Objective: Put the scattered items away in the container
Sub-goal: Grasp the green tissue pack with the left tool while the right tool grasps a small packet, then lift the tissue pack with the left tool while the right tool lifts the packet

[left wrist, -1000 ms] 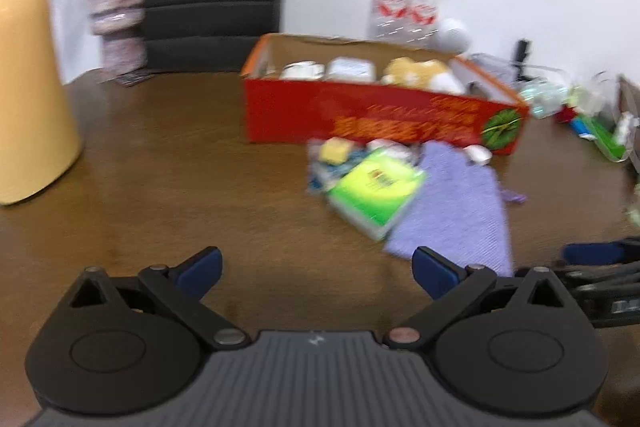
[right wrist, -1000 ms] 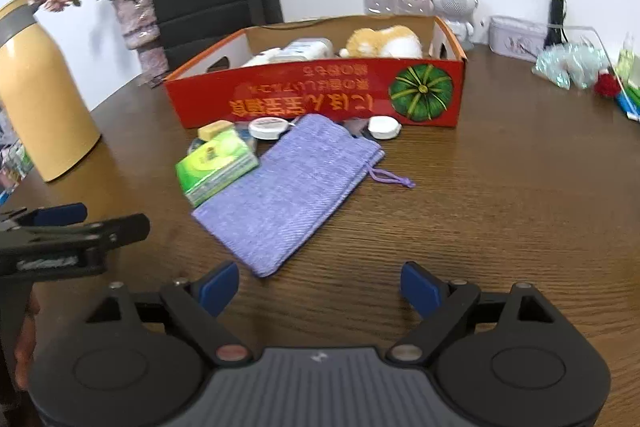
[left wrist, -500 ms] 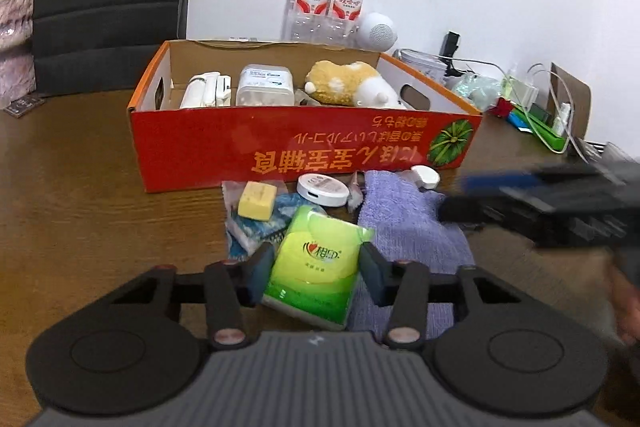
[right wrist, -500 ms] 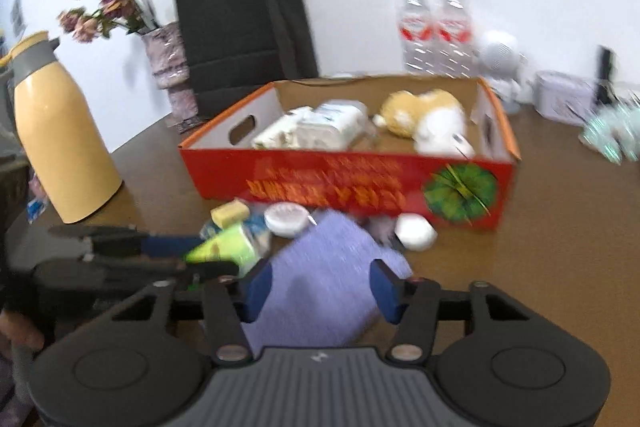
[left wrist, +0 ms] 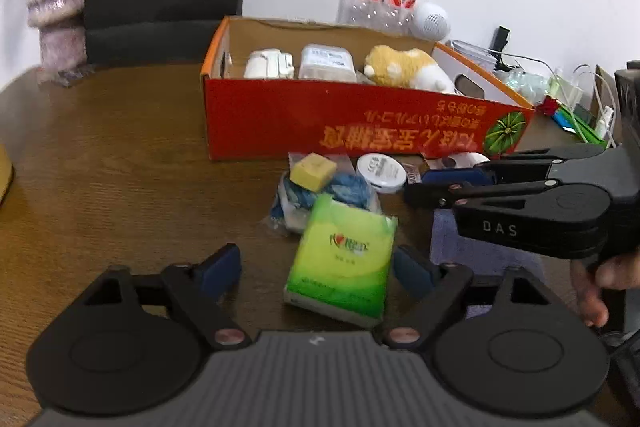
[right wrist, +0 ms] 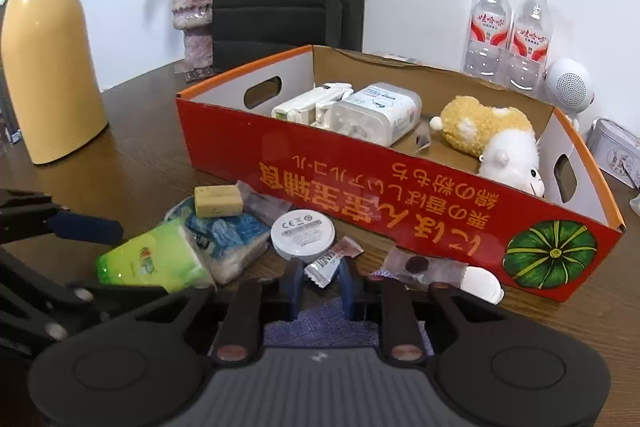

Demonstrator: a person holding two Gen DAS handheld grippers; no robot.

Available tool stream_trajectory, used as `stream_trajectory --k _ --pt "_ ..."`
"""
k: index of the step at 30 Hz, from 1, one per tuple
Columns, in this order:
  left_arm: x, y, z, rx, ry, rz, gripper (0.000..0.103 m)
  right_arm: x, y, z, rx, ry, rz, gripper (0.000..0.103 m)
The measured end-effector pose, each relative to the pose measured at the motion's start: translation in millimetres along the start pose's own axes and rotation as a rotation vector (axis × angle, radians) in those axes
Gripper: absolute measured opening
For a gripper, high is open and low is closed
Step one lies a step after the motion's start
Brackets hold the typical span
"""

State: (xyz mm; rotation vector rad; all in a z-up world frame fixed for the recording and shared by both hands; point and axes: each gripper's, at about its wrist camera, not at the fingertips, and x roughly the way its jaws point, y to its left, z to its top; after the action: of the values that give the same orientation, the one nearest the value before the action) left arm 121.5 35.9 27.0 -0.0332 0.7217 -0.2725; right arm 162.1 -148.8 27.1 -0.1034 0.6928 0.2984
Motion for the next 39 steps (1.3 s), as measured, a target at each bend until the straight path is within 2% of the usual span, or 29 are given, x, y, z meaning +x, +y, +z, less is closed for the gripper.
stream_trajectory --k 1,2,3,5,6,7,8,11,13,15,16,18,21,24,26,28,29,31,33,36,39 --pt "0 1 -1 -0.003 -0.005 0.003 0.069 1 -1 0 0.005 -0.005 0.004 0.014" --pt "-1 1 -1 -0.004 -0.01 0.008 0.054 2 -1 1 0.011 -0.011 0.01 0.014" --pt "-1 2 -1 -0.005 -0.013 0.011 0.046 3 -2 1 0.023 -0.018 0.018 0.014" --pt "-2 3 -1 -0.011 -0.012 0.004 0.042 5 -3 2 0.039 -0.024 0.027 0.015" --pt "-2 3 -1 -0.016 -0.012 0.001 0.042 5 -3 2 0.048 -0.024 0.027 0.016" --pt "-2 2 -1 -0.02 -0.014 0.001 0.042 5 -4 2 0.066 -0.024 0.027 0.025" --pt "-2 1 -1 -0.023 -0.016 0.002 0.041 5 -6 3 0.095 -0.021 0.026 0.03" --pt "-3 -1 -1 -0.033 -0.022 -0.005 0.04 10 -11 7 0.156 -0.018 0.043 0.032" --pt "-7 -1 -1 -0.041 -0.036 -0.004 0.04 13 -11 9 0.151 -0.018 0.056 0.032" --pt "-8 4 0 -0.069 -0.038 -0.007 0.04 13 -6 7 0.117 -0.019 0.051 0.028" --pt "-8 7 0 -0.087 -0.035 -0.011 0.04 11 -2 5 0.082 -0.019 0.041 0.016" --pt "-7 12 0 -0.116 -0.031 -0.013 0.04 8 4 1 0.032 -0.02 0.006 0.003" --pt "-9 11 1 -0.119 -0.042 -0.005 0.039 5 10 -2 0.013 -0.029 -0.022 0.001" --pt "-21 8 3 -0.106 -0.088 -0.02 0.039 1 17 -2 -0.011 -0.035 -0.04 0.0" --pt "-29 8 3 -0.112 -0.122 -0.026 0.039 -12 21 -2 -0.014 -0.069 -0.038 0.0" --pt "-29 10 3 -0.135 -0.118 -0.018 0.039 -24 21 1 0.007 -0.084 -0.026 0.0" --pt "-28 11 3 -0.14 -0.113 -0.011 0.039 -25 19 3 0.032 -0.074 -0.018 0.001" --pt "-26 13 2 -0.143 -0.109 0.002 0.039 -17 13 7 0.081 -0.044 -0.001 0.014" --pt "-25 14 1 -0.143 -0.107 0.014 0.039 -1 11 7 0.079 -0.007 0.008 0.016" --pt "-25 15 1 -0.143 -0.103 0.025 0.039 10 14 6 0.043 -0.017 -0.036 0.02" --pt "-24 14 0 -0.138 -0.093 0.021 0.039 14 12 9 0.052 -0.013 -0.008 0.033"
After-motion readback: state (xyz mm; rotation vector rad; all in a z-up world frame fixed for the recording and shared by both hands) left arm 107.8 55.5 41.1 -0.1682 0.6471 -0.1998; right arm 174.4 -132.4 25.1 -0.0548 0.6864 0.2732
